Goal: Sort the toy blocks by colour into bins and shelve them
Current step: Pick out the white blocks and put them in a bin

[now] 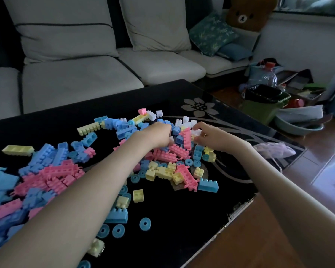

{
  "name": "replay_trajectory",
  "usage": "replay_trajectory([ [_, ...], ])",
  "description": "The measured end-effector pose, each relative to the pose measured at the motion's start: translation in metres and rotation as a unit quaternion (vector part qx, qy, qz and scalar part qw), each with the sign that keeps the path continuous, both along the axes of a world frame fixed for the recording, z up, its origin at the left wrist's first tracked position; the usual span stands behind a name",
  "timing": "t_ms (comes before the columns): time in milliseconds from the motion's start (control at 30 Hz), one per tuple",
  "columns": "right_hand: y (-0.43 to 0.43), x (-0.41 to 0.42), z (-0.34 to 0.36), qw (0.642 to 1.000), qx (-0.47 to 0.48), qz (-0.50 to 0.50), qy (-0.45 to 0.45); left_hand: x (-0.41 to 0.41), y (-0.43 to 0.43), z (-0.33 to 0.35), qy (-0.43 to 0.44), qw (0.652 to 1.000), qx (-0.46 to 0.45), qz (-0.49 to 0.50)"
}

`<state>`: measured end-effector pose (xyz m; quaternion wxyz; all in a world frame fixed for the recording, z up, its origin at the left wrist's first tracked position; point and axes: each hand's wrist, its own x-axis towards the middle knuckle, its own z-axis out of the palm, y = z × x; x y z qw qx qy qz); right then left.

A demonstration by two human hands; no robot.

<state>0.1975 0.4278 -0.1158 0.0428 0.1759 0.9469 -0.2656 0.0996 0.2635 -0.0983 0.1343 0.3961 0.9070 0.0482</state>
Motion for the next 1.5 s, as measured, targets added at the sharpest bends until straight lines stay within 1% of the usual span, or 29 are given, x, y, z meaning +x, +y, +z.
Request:
replay_trajectory([
  [100, 0.001, 0.002, 0.0, 0.999, -0.036, -0.036, 0.019, -0.001, -0.008, -0.003, 0.025, 1.0, -0.002, 0.002],
  [200, 0.003, 0.002, -0.003, 0.995, -0.049, -0.074, 0.043, 0.002, -0.018, -0.004, 0.046, 0.999, 0.007, -0.004],
  [300, 0.004, 0.003, -0.004, 0.99, -0.067, -0.091, 0.084, 0.004, -0.022, -0.004, 0.058, 0.998, 0.01, -0.003],
  [367, 0.006, 0.004, -0.004, 0.987, -0.078, -0.097, 0.105, 0.006, -0.023, -0.002, 0.069, 0.997, 0.028, -0.004],
  [433, 0.008, 0.005, -0.004, 0.989, -0.047, -0.091, 0.103, 0.007, -0.021, -0.002, 0.08, 0.994, 0.072, -0.011],
  [500, 0.011, 0.005, -0.005, 0.996, 0.021, -0.062, 0.063, 0.007, -0.017, -0.003, 0.083, 0.991, 0.096, -0.028],
  [567, 0.012, 0.003, -0.008, 0.996, 0.075, -0.038, 0.021, 0.008, -0.015, -0.006, 0.083, 0.992, 0.077, -0.051],
  [633, 0.012, 0.0, -0.009, 0.995, 0.097, -0.035, 0.013, 0.009, -0.016, -0.01, 0.092, 0.992, 0.059, -0.062],
  [700, 0.012, -0.002, -0.01, 0.993, 0.113, -0.04, 0.019, 0.01, -0.02, -0.011, 0.092, 0.992, 0.065, -0.058],
  [767, 0.011, 0.001, -0.009, 0.99, 0.114, -0.061, 0.047, 0.012, -0.025, -0.008, 0.081, 0.992, 0.09, -0.045],
  [867, -0.001, 0.009, 0.004, 0.982, 0.058, -0.112, 0.143, 0.018, -0.034, 0.003, 0.061, 0.986, 0.154, -0.018],
  [933, -0.021, 0.014, 0.022, 0.972, 0.037, -0.108, 0.205, 0.026, -0.046, 0.016, 0.06, 0.98, 0.191, -0.006],
  [1000, -0.049, 0.018, 0.042, 0.969, 0.028, -0.066, 0.236, 0.036, -0.064, 0.028, 0.055, 0.977, 0.207, 0.006],
  [1067, -0.088, 0.022, 0.061, 0.973, 0.004, 0.007, 0.232, 0.051, -0.098, 0.041, 0.052, 0.978, 0.2, 0.023],
  [1133, -0.136, 0.025, 0.077, 0.972, -0.032, 0.083, 0.219, 0.067, -0.146, 0.054, 0.06, 0.982, 0.175, 0.042],
  [1200, -0.186, 0.024, 0.087, 0.961, -0.05, 0.156, 0.224, 0.08, -0.199, 0.067, 0.082, 0.985, 0.135, 0.067],
  [1300, -0.282, 0.023, 0.097, 0.93, -0.061, 0.284, 0.226, 0.104, -0.298, 0.085, 0.121, 0.981, 0.063, 0.139],
  [1367, -0.342, 0.025, 0.1, 0.903, -0.065, 0.36, 0.226, 0.121, -0.361, 0.091, 0.128, 0.972, 0.039, 0.194],
  [1433, -0.392, 0.026, 0.098, 0.876, -0.063, 0.419, 0.229, 0.139, -0.419, 0.091, 0.111, 0.96, 0.038, 0.254],
  [1500, -0.435, 0.027, 0.094, 0.856, -0.064, 0.459, 0.23, 0.159, -0.471, 0.088, 0.086, 0.944, 0.058, 0.314],
])
